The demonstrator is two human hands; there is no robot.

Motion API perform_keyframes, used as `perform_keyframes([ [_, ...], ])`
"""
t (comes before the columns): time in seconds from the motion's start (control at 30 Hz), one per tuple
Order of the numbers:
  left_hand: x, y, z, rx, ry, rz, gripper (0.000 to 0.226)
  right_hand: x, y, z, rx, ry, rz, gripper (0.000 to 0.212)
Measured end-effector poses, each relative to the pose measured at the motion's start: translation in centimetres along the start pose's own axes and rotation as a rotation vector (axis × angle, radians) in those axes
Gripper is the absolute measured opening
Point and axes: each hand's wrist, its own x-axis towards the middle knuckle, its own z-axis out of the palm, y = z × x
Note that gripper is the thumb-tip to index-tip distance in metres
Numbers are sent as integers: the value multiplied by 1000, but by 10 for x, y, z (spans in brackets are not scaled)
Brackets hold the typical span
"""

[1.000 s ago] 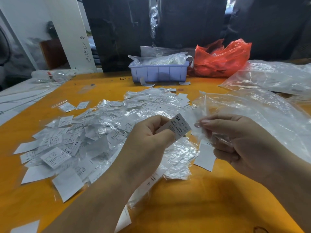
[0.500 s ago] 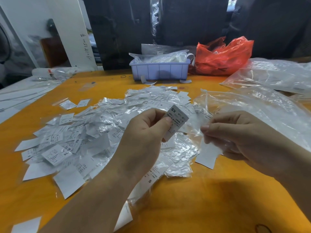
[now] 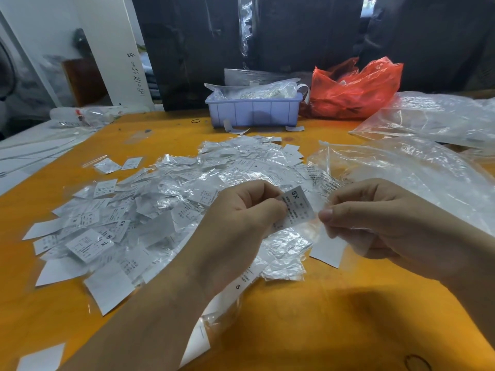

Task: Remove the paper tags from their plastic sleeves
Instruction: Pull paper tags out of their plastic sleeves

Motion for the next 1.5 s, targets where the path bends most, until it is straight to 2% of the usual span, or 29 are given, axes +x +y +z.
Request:
perform_keyframes([
  [0.13,0,-1,0,6,-64,-7,21,0,0,0,-12,-16,3,22],
  [0.3,0,0,2,37,-106,-8,15,0,-1,1,-12,-6,-2,21],
  [0.47,-1,-1,2,73,-163,-47,20,1,1,1,-39,11,-12,23],
  [0.73,0,-3,3,138,-159,-84,22,2,3,3,-103,4,-30,20],
  [0.83,0,-2,0,111,-107,-79,13,2,2,3,-89,32,-30,18],
  [0.93,2,-5,-6,86,5,-106,20,2,0,1,-72,84,-29,13],
  [1.1,3,-5,-6,9,133,-92,7,2,0,3,-75,97,-34,18],
  [1.3,1,-4,-1,69,127,-3,6,3,2,5,-90,83,-25,17],
  [1.5,-1,-4,4,117,69,-2,9,3,5,7,-95,95,-34,28],
])
